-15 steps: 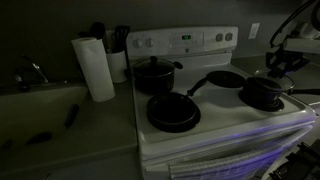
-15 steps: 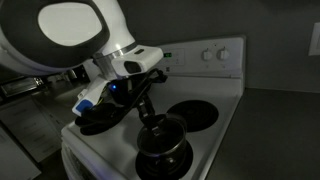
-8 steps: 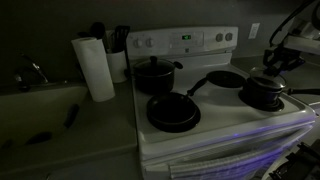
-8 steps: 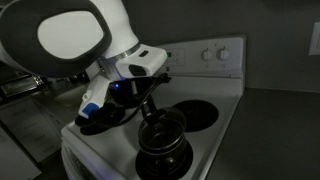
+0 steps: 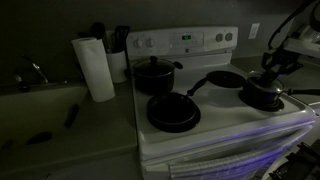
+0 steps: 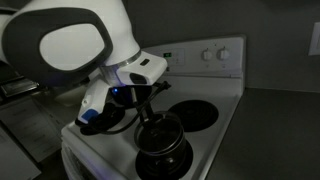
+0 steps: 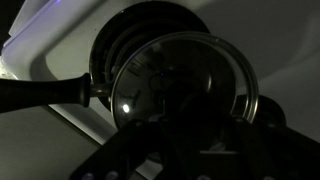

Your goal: Cover the pot

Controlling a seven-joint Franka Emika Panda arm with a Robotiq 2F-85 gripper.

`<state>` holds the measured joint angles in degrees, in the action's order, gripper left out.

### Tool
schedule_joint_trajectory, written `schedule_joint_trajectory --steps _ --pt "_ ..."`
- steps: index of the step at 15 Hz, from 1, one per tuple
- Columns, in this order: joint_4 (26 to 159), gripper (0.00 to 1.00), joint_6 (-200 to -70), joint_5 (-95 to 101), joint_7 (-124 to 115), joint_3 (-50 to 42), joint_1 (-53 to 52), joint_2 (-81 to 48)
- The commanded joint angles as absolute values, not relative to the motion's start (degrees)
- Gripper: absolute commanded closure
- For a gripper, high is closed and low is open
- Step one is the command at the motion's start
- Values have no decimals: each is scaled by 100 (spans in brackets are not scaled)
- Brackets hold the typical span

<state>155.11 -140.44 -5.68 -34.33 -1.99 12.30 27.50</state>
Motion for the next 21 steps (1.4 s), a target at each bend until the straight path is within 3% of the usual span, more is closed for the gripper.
schedule_joint_trajectory --steps 1,21 --pt "15566 85 -14270 -718 -3177 -284 1253 2683" --pt "15095 85 -13166 -328 -3122 -166 1346 2054"
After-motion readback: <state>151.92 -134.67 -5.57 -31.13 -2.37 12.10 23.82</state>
